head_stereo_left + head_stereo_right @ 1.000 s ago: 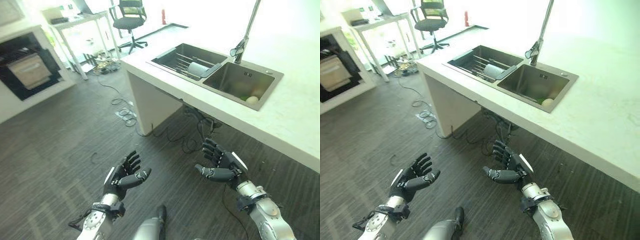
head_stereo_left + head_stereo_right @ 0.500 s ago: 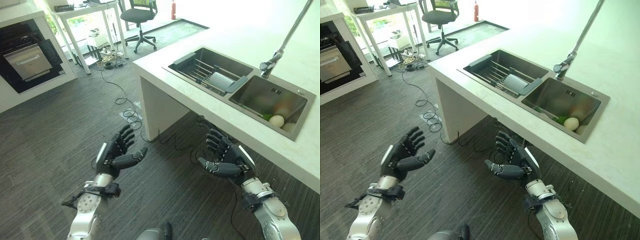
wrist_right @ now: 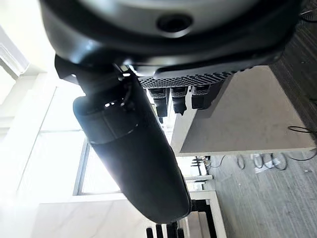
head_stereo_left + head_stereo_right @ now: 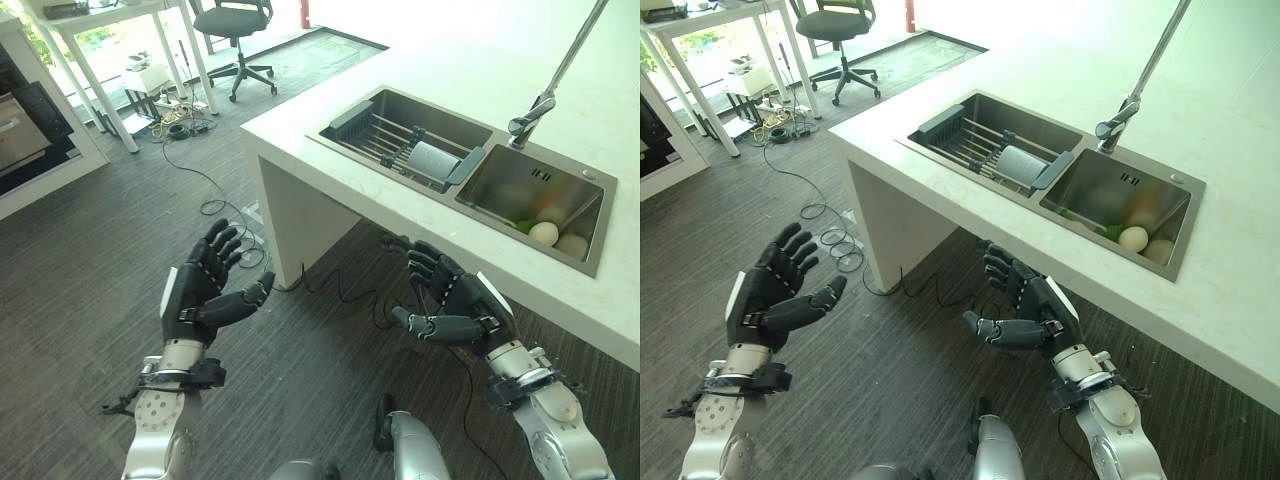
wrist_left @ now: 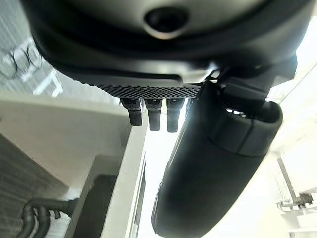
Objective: Place the dishes in the dishwasher.
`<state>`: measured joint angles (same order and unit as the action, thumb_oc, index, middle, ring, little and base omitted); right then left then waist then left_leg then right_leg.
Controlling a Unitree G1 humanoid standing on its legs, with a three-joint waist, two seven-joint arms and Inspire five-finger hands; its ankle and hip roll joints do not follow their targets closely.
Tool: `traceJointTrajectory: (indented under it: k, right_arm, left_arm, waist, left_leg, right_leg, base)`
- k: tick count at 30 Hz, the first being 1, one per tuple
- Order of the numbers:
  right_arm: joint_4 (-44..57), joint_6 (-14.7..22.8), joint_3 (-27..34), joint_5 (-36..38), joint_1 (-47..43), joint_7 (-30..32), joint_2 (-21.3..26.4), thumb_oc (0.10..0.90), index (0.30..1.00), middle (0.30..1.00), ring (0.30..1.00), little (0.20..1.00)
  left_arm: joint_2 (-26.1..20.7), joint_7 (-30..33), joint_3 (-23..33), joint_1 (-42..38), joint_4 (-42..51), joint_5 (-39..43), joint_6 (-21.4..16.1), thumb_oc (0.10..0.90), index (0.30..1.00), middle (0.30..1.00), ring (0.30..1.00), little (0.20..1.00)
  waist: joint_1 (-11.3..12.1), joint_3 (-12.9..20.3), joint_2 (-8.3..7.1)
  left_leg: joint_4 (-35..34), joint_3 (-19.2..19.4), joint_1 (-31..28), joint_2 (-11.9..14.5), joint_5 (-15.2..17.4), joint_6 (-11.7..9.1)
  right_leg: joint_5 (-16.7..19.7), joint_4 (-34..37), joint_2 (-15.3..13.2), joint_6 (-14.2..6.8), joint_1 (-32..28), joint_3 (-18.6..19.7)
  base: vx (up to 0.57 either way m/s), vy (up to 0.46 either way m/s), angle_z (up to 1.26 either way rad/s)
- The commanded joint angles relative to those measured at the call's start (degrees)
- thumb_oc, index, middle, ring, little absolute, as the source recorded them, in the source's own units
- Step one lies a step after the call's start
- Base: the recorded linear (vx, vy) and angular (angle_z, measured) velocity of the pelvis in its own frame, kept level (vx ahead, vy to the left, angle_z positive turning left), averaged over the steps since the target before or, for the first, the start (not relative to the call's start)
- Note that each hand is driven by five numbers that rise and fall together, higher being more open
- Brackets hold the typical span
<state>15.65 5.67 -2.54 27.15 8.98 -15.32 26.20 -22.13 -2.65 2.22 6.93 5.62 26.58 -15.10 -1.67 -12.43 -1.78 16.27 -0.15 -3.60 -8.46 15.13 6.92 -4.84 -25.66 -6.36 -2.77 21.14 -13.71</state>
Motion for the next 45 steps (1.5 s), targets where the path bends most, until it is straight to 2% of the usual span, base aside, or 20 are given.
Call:
traceJointTrajectory:
  k: [1, 2, 3, 6, 8, 10, 12, 13, 14, 15, 16, 18, 21, 23, 28, 29, 32, 36, 39, 45]
  right_arm:
    - [2.76, 5.60, 2.89, 1.69, -5.74, -0.14, 1.01, 0.800, 0.900, 0.900, 0.900, 0.900]
    - [2.63, 5.80, 3.10, 1.58, -5.72, -0.03, 1.06, 0.800, 0.900, 0.900, 0.900, 0.900]
    - [2.49, 5.97, 3.30, 1.42, -5.77, 0.25, 1.28, 0.800, 0.900, 0.900, 0.900, 0.900]
    - [2.79, 7.20, 4.24, 1.73, -5.56, 0.54, 2.23, 0.800, 0.900, 0.900, 0.900, 0.900]
    - [4.00, 7.08, 5.07, 2.46, -5.63, 0.77, 2.99, 0.800, 0.900, 0.900, 0.900, 0.900]
    - [4.44, 6.59, 5.47, 3.34, -6.66, 1.43, 3.84, 0.800, 0.900, 0.900, 0.900, 0.900]
    - [4.77, 6.12, 5.41, 3.49, -7.47, 1.09, 3.52, 0.800, 0.900, 0.900, 0.900, 0.900]
    - [5.25, 5.85, 5.42, 3.32, -7.41, 0.83, 3.39, 0.800, 0.900, 0.900, 0.900, 0.900]
    - [5.79, 5.60, 5.43, 3.01, -7.22, 0.53, 3.17, 0.800, 0.900, 0.900, 0.900, 0.900]
    - [6.72, 5.06, 5.27, 2.58, -6.97, -0.03, 2.96, 0.800, 0.900, 0.900, 0.900, 0.900]
    - [7.28, 4.70, 5.35, 2.58, -6.85, -0.06, 3.20, 0.800, 0.900, 0.900, 0.900, 0.900]
    - [7.66, 4.46, 5.50, 2.26, -6.83, 0.76, 3.77, 0.800, 0.900, 0.900, 0.900, 0.900]
    - [7.39, 5.01, 6.83, 4.67, -5.30, 0.52, 3.88, 0.800, 0.900, 0.900, 0.900, 0.900]
    - [9.02, 4.01, 8.69, 8.58, -2.25, 1.13, 2.11, 0.800, 0.900, 0.900, 0.900, 0.900]
    - [9.50, 4.31, 9.68, 8.84, -0.52, 1.77, -1.52, 0.800, 0.900, 0.900, 0.900, 0.900]
    - [9.43, 4.01, 9.52, 8.96, -0.94, 1.53, -1.77, 0.800, 0.900, 0.900, 0.900, 0.900]
    - [8.19, 2.74, 7.35, 8.90, -4.13, 0.47, -2.84, 0.800, 0.900, 0.900, 0.900, 0.900]
    - [6.34, 3.71, 4.46, 7.58, -6.45, 1.47, -4.18, 0.800, 0.900, 0.900, 0.900, 0.900]
    - [5.14, 5.73, 2.58, 7.25, -7.72, 1.94, -4.10, 0.800, 0.900, 0.900, 0.900, 0.900]
    - [5.18, 3.62, 4.60, 8.73, -9.63, 2.66, 0.03, 0.800, 0.900, 0.900, 0.900, 0.900]
  left_arm:
    - [-2.95, 0.49, 1.44, -3.41, 8.48, 0.06, -7.58, 0.800, 0.900, 0.900, 0.900, 0.900]
    - [-2.83, 0.40, 1.43, -3.28, 8.43, 0.30, -7.86, 0.800, 0.900, 0.900, 0.900, 0.900]
    - [-2.68, 0.68, 1.07, -3.27, 8.43, 0.96, -7.80, 0.800, 0.900, 0.900, 0.900, 0.900]
    - [-1.24, 0.90, 0.31, -3.30, 8.40, 3.30, -6.86, 0.800, 0.900, 0.900, 0.900, 0.900]
    - [-0.52, 2.57, 0.53, -2.79, 8.82, 1.50, -7.76, 0.800, 0.900, 0.900, 0.900, 0.900]
    - [-0.78, 3.21, 1.80, -2.49, 9.81, -0.51, -9.95, 0.800, 0.900, 0.900, 0.900, 0.900]
    - [-1.09, 3.69, 3.55, -1.02, 11.82, -1.51, -12.12, 0.800, 0.900, 0.900, 0.900, 0.900]
    - [-1.19, 4.06, 4.05, -0.58, 12.38, -1.61, -12.78, 0.800, 0.900, 0.900, 0.900, 0.900]
    - [-1.33, 4.22, 4.47, -0.36, 12.87, -1.46, -12.97, 0.800, 0.900, 0.900, 0.900, 0.900]
    - [-1.40, 4.74, 4.98, 0.00, 13.43, -0.72, -13.60, 0.800, 0.900, 0.900, 0.900, 0.900]
    - [-1.26, 4.50, 5.23, 0.18, 13.73, -0.19, -14.25, 0.800, 0.900, 0.900, 0.900, 0.900]
    - [-0.85, 3.40, 5.66, -0.07, 14.13, -0.03, -15.61, 0.800, 0.900, 0.900, 0.900, 0.900]
    - [-2.32, 5.67, 6.57, -1.69, 14.16, -2.58, -17.21, 0.800, 0.900, 0.900, 0.900, 0.900]
    - [-3.60, 5.45, 6.31, -2.85, 13.83, -2.09, -14.01, 0.800, 0.900, 0.900, 0.900, 0.900]
    - [-5.15, 2.71, 6.67, -3.17, 14.54, -4.52, -11.85, 0.800, 0.900, 0.900, 0.900, 0.900]
    - [-5.45, 2.79, 6.84, -3.23, 14.76, -4.58, -11.32, 0.800, 0.900, 0.900, 0.900, 0.900]
    - [-6.49, 1.83, 8.11, -3.30, 15.31, -2.52, -11.19, 0.800, 0.900, 0.900, 0.900, 0.900]
    - [-5.62, -3.16, 7.48, -3.73, 15.61, 2.96, -10.04, 0.800, 0.900, 0.900, 0.900, 0.900]
    - [-6.27, -2.94, 5.88, -5.50, 14.48, 1.57, -11.28, 0.800, 0.900, 0.900, 0.900, 0.900]
    - [-6.98, -3.46, 4.92, -6.55, 14.01, -2.85, -10.07, 0.800, 0.900, 0.900, 0.900, 0.900]
  waist:
    - [0.23, 6.96, -0.50]
    - [0.07, 7.19, -0.34]
    - [-0.06, 7.39, -0.06]
    - [0.89, 6.34, -1.42]
    - [1.38, 4.96, -2.14]
    - [2.06, 4.39, -2.48]
    - [2.11, 4.27, -0.63]
    - [2.17, 4.51, -0.08]
    - [2.35, 4.67, 0.27]
    - [3.22, 4.60, 0.91]
    - [3.59, 4.48, 1.17]
    - [3.99, 4.26, 1.35]
    - [1.91, 4.74, 1.60]
    - [0.93, 5.96, 1.35]
    - [0.61, 6.63, 0.97]
    - [0.99, 6.74, 0.97]
    - [3.19, 6.90, 1.25]
    - [4.47, 6.59, 1.45]
    - [4.23, 6.04, 0.99]
    - [2.83, 6.66, 1.48]
  left_leg:
    - [0.91, 2.27, 1.24, 3.30, 2.66, -4.68]
    - [0.91, 3.00, 0.32, 3.65, 2.66, -4.99]
    - [0.91, 3.85, -0.77, 4.35, -0.11, -6.09]
    - [2.81, 4.30, -1.33, 4.39, -13.01, -9.69]
    - [9.01, 4.48, 3.71, 5.24, -14.25, -10.57]
    - [3.09, 5.74, 4.16, 7.44, -12.85, -9.46]
    - [0.91, 4.02, 7.85, 11.09, -8.09, -9.79]
    - [0.91, 2.24, 9.93, 11.87, -7.46, -10.39]
    - [0.91, 0.45, 11.86, 12.34, -7.63, -11.06]
    - [0.91, -5.02, 15.65, 12.41, -11.45, -12.63]
    - [0.91, -7.17, 17.31, 12.29, -13.04, -13.00]
    - [0.91, -7.71, 18.32, 11.79, -12.45, -12.67]
    - [0.91, -3.75, 16.76, 14.37, -10.14, -12.52]
    - [0.91, -4.25, 14.11, 12.63, -7.73, -11.52]
    - [0.91, -3.03, 12.97, 11.12, -5.26, -9.72]
    - [0.91, -2.23, 12.84, 11.19, -4.86, -9.52]
    - [0.91, 3.39, 12.04, 12.90, -3.70, -9.34]
    - [0.91, 4.96, 11.78, 12.33, -3.36, -7.57]
    - [0.91, 6.47, 11.61, 12.08, -3.19, -7.77]
    - [0.91, 12.06, 8.00, 13.35, -4.81, -9.49]
  right_leg:
    - [3.29, 8.47, -0.19, -4.74, -6.34, 1.02]
    - [2.90, 8.47, -0.02, -4.31, -6.83, 0.94]
    - [2.25, 8.47, 0.37, -3.58, -7.55, 0.89]
    - [-0.01, 8.47, 0.03, -1.49, -10.73, 2.68]
    - [-0.85, 8.47, 0.03, -0.58, -12.83, 3.45]
    - [-2.44, 8.47, 0.68, -0.57, -14.57, 4.19]
    - [-3.44, 8.47, 3.20, -1.13, -14.88, 5.46]
    - [-3.88, 8.47, 3.83, -1.23, -14.89, 6.27]
    - [-4.39, 8.47, 4.09, -1.26, -15.15, 6.86]
    - [-5.72, 8.47, 5.18, -0.90, -16.23, 8.56]
    - [-6.41, 8.47, 5.69, -0.61, -16.85, 9.35]
    - [-7.08, 8.47, 5.48, -0.61, -17.60, 10.06]
    - [-6.80, 8.47, 2.57, -1.48, -17.58, 8.66]
    - [-6.15, 8.47, -0.19, -3.60, -17.46, 8.32]
    - [-3.76, 8.47, -5.00, -6.59, -15.84, 7.48]
    - [-3.05, 8.47, -6.15, -6.84, -15.55, 6.62]
    - [-0.91, 8.47, -9.70, -7.48, -15.25, -1.39]
    - [0.92, 8.47, -6.54, -6.13, -17.80, -3.46]
    - [-0.80, 8.47, -5.86, -5.63, -13.85, -2.04]
    - [-3.59, 8.47, -3.09, -3.50, -13.59, -0.79]
  base:
    - [0.25, -0.134, 0.06]
    - [0.27, -0.145, 0.10]
    - [0.28, -0.174, 0.19]
    - [0.22, -0.161, 0.09]
    - [0.18, -0.102, -0.34]
    - [0.20, 0.021, -0.49]
    - [0.16, 0.188, -0.41]
    - [0.15, 0.218, -0.62]
    - [0.23, 0.283, -0.58]
    - [0.24, 0.282, -0.58]
    - [0.26, 0.320, -0.48]
    - [0.17, 0.261, -0.96]
    - [0.17, 0.283, -0.91]
    - [0.27, 0.414, -0.37]
    - [0.12, 0.257, -0.51]
    - [0.04, 0.211, -0.79]
    - [0.01, 0.154, -1.03]
    - [0.04, 0.008, -1.06]
    - [0.02, -0.224, -0.72]
    - [0.17, -0.338, -0.16]
